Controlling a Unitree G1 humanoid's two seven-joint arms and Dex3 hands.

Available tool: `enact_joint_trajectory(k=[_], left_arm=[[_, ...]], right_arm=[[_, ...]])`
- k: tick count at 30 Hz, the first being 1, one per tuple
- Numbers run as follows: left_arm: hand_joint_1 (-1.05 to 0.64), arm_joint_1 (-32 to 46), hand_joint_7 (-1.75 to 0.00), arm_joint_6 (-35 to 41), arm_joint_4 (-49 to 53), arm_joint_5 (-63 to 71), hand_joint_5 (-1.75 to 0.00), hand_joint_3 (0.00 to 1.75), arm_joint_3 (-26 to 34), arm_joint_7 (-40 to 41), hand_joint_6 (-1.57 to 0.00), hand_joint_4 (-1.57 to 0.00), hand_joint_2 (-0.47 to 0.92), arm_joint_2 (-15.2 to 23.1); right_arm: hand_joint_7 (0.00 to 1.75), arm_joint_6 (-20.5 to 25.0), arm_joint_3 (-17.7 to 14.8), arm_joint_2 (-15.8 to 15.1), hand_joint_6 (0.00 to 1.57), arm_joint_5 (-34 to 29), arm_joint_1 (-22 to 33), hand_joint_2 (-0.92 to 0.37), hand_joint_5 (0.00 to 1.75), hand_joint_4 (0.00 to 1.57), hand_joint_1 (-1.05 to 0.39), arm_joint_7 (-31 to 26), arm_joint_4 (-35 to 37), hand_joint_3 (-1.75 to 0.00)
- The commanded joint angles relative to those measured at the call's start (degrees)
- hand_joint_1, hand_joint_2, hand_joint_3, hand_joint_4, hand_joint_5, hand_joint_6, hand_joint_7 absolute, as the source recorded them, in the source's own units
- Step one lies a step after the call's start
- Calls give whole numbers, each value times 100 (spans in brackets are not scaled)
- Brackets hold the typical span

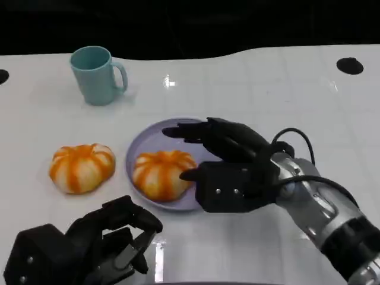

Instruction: Grasp the bread from the table and place it into the plate.

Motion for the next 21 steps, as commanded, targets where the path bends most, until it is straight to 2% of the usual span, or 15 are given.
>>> enact_joint_trajectory(k=[1,7,15,21], left_arm=[[-40,1,-138,-16,-35,4,-175,52,36,42,-60,-68,92,25],[-40,-17,-138,11,-42,52,-175,52,22,66,-60,-67,91,25],[-38,-37,-139,36,-22,28,-175,53,36,73,-60,-67,91,4],[-39,-44,-139,28,-9,44,-175,53,29,72,-60,-68,91,12]], right_arm=[[1,125,-183,-234,31,232,342,-92,42,5,-62,191,-693,-31],[3,97,-492,-553,35,653,1008,-92,49,13,-57,402,-1734,-32],[9,62,-987,-748,48,1496,1965,-92,64,30,-51,626,-2825,-24],[14,-29,-1263,-969,59,2046,2666,-92,92,30,-45,902,-3417,-21]])
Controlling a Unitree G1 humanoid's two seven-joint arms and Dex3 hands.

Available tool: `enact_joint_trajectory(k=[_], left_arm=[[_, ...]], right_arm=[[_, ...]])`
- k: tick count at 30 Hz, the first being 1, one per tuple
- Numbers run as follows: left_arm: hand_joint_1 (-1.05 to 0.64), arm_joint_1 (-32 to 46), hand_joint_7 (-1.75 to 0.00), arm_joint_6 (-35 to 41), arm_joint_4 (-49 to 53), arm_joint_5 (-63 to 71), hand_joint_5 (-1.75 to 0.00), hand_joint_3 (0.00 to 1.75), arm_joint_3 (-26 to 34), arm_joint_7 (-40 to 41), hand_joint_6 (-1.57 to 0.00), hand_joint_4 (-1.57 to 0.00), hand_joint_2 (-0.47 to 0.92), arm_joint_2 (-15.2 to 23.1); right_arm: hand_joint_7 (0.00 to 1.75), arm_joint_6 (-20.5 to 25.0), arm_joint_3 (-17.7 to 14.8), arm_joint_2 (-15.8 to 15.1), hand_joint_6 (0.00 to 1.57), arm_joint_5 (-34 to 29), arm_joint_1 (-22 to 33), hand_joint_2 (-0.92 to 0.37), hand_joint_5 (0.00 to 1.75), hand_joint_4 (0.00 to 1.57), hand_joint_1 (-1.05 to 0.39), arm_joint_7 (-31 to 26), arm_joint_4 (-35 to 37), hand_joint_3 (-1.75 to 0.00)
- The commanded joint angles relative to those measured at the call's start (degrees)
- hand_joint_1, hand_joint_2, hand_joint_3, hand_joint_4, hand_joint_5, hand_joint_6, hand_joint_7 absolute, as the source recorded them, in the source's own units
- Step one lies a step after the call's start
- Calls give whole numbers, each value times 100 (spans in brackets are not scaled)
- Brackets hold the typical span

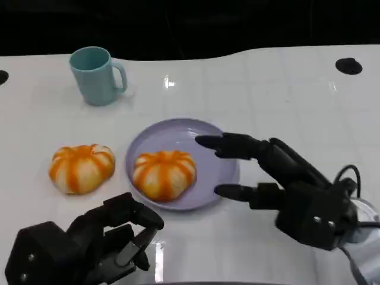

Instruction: Grasp the bread from the table and place it into the plate.

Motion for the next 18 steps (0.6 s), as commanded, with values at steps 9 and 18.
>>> enact_joint_trajectory(k=[9,18], left_arm=[[-41,29,-139,13,-24,29,-175,52,33,40,-60,-67,91,61],[-40,30,-138,89,-76,-25,-175,52,75,10,-60,-67,91,90]], right_arm=[[99,-224,-620,-213,67,999,1111,-62,142,60,-19,192,-850,-84],[131,-118,-854,-624,86,656,1845,-37,174,88,-15,187,-1599,-135]])
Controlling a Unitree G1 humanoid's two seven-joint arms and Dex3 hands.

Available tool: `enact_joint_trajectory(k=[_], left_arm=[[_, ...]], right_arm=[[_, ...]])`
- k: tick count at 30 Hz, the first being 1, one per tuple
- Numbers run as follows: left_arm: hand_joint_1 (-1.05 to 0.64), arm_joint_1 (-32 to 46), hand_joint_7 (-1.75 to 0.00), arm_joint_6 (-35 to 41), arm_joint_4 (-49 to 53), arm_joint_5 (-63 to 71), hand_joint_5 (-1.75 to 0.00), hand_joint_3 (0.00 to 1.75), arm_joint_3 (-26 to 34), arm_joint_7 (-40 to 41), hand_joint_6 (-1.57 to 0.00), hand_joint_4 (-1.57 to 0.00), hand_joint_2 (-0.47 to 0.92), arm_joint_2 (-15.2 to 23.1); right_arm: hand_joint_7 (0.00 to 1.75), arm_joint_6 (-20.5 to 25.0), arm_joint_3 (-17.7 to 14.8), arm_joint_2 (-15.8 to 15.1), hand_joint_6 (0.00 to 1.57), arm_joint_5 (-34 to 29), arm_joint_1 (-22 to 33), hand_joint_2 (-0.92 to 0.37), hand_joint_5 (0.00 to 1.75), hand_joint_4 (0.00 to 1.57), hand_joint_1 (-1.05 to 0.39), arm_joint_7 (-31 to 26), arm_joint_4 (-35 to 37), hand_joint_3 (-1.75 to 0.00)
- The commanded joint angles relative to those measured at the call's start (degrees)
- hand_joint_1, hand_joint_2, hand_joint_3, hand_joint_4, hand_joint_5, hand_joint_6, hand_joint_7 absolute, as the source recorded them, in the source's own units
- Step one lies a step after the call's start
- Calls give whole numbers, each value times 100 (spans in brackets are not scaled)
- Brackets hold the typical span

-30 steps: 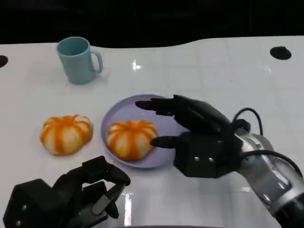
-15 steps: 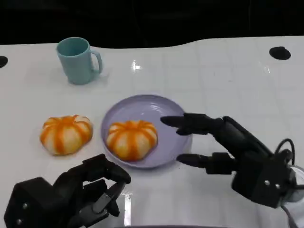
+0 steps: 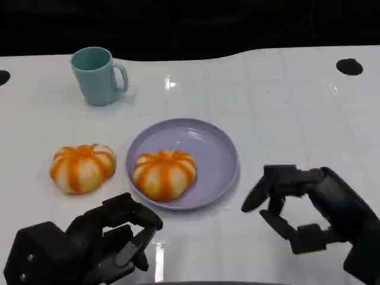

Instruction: Grasp the bread from the table and place it into the plate.

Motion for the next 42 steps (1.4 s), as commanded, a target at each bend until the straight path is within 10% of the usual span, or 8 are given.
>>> enact_joint_trajectory(k=[1,12,32,42], left_arm=[[-41,19,-138,78,-72,-4,-175,52,58,14,-60,-67,91,87],[-42,10,-136,105,-78,-51,-175,51,102,-18,-61,-68,91,91],[-40,63,-134,-47,40,-66,-175,49,127,-62,-61,-67,92,129],[-39,10,-135,-227,234,-64,-175,51,162,-78,-63,-68,91,164]], right_arm=[[132,133,-183,-274,86,-47,370,-37,175,89,-16,43,-446,-135],[140,931,-276,-469,82,-165,1063,-36,175,89,-13,76,-1442,-131],[147,-653,-158,-228,82,-931,1138,-27,175,100,-12,-998,-195,-142],[144,-741,-109,-168,84,-1008,1056,-26,175,99,-16,-1040,-1,-142]])
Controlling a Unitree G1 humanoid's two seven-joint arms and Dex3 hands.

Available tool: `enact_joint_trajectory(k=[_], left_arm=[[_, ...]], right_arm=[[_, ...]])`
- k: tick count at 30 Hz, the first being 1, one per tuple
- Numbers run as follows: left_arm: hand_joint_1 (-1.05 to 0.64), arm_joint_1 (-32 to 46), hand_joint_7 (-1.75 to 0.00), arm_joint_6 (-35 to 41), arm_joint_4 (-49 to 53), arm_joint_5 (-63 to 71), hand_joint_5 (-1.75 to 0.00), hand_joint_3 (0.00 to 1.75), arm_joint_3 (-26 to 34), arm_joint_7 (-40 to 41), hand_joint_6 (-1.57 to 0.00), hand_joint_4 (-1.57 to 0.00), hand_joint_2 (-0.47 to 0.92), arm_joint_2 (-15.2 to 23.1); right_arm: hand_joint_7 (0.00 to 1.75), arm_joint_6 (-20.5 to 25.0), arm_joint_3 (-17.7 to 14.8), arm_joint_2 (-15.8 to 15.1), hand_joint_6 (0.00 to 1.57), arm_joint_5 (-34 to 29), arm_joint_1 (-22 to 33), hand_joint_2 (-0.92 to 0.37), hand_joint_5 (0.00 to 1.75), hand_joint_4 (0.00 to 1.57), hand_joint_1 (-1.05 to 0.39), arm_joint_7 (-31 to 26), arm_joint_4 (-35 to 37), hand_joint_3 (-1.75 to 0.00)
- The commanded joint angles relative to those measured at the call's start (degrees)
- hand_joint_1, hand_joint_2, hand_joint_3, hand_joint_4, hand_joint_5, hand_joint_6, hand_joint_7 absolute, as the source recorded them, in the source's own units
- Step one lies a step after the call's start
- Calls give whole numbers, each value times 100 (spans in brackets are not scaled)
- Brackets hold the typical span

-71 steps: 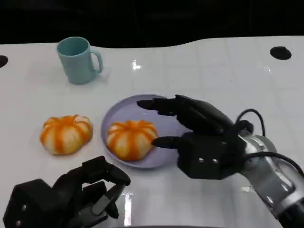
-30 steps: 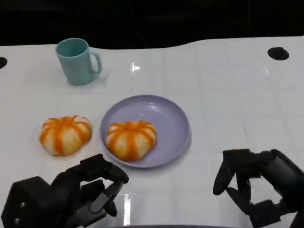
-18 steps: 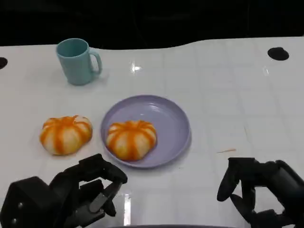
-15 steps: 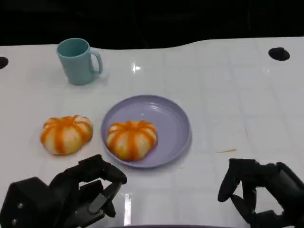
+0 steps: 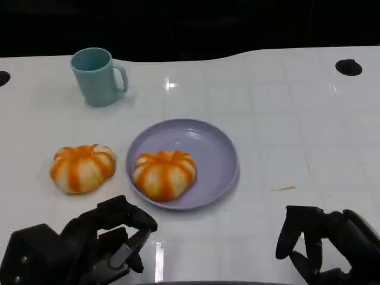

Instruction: Grasp the bread from the table and place it into the plate.

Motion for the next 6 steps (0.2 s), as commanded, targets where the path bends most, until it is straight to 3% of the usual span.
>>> enact_joint_trajectory(k=[1,6], left_arm=[[-38,-19,-135,-46,54,-5,-175,51,77,-46,-63,-68,91,106],[-37,-29,-135,-15,65,-28,-175,52,100,-60,-62,-67,91,115]], right_arm=[[144,-42,12,18,84,-8,-38,-26,175,99,-16,-47,34,-142],[143,-28,32,53,86,-32,-62,-24,175,99,-15,-50,14,-143]])
